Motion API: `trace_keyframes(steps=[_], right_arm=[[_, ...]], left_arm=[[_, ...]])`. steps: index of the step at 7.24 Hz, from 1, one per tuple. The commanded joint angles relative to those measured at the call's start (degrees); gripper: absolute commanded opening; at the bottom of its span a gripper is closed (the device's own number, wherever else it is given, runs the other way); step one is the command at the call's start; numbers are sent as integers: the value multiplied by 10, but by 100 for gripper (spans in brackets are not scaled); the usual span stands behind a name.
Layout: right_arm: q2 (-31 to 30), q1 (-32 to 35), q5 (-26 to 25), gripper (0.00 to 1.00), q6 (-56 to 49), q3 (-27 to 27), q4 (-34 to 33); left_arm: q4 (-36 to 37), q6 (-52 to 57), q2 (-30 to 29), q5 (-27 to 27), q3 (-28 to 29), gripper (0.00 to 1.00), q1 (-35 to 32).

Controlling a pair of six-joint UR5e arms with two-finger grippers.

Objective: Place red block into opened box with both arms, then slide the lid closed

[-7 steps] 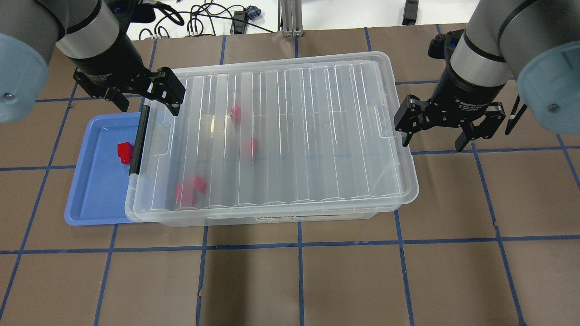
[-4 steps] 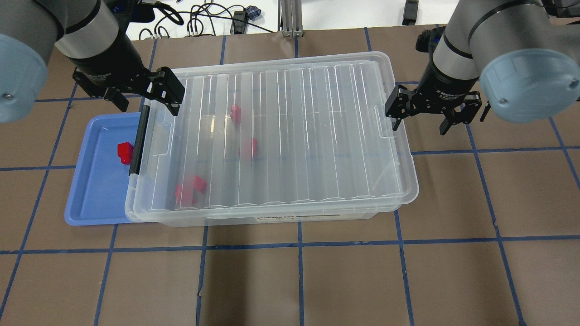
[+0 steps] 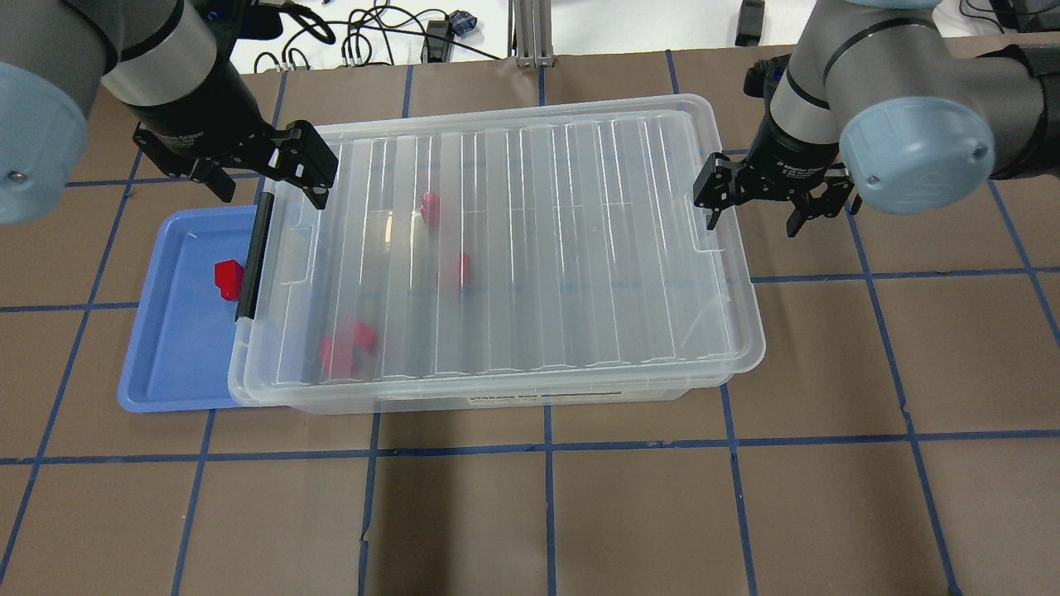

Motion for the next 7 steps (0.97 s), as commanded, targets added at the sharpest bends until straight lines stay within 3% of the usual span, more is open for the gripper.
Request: trace_keyframes(steps=[1,7], right_arm=[[23,-7,-12,100,-1,-6,-3],[36,-18,-18,100,-4,-4,-25]], left_arm=[[0,0,0,1,0,100,-1],[0,0,0,1,0,100,-1]])
